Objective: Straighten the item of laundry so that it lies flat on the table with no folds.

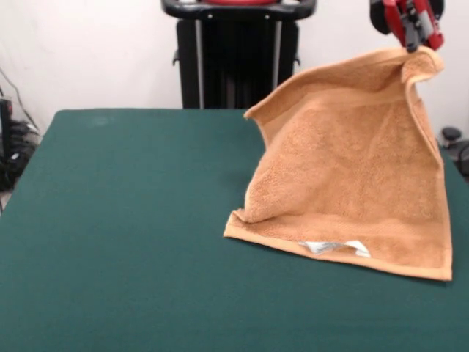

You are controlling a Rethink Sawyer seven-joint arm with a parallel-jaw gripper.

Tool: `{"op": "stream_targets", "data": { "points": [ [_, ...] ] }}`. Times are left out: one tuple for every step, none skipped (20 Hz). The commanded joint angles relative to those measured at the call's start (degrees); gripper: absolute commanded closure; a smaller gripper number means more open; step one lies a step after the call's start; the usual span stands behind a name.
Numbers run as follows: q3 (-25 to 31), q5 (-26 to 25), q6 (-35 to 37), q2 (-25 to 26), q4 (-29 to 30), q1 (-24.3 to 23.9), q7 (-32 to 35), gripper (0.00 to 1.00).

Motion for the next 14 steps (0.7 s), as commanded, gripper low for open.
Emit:
{"op": "stream_targets", "data": {
  "points": [
    [7.06, -2.98, -10.99, -5.69, 7.45, -6.26, 31.34, 1.00],
    [7.20, -3.18, -10.38, -5.28, 7.50, -6.33, 31.55, 1.00],
    [7.35, -3.38, -9.78, -4.88, 7.55, -6.39, 31.77, 1.00],
    [7.59, -3.80, -8.77, -4.08, 7.65, -6.47, 32.24, 1.00],
    [7.88, -3.79, -8.48, -4.19, 7.81, -6.68, 32.06, 1.00],
    [8.03, -4.06, -7.84, -3.74, 7.84, -6.75, 32.33, 1.00],
    [8.19, -4.34, -7.20, -3.29, 7.86, -6.82, 32.59, 1.00],
    [8.39, -4.91, -6.09, -2.10, 7.76, -6.77, 33.25, 1.00],
    [8.40, -4.93, -5.90, -2.05, 7.73, -6.75, 33.22, 1.00],
    [8.53, -5.56, -4.85, -0.78, 7.70, -6.65, 34.04, 1.00],
    [8.54, -5.57, -4.75, -0.71, 7.68, -6.66, 34.02, 1.00],
    [8.54, -5.70, -4.45, -0.51, 7.72, -6.59, 34.26, 1.00],
    [8.48, -5.68, -4.40, -0.55, 7.72, -6.54, 34.29, 1.00],
    [8.43, -5.78, -4.12, -0.30, 7.68, -6.42, 34.47, 1.00]
  ]
}}
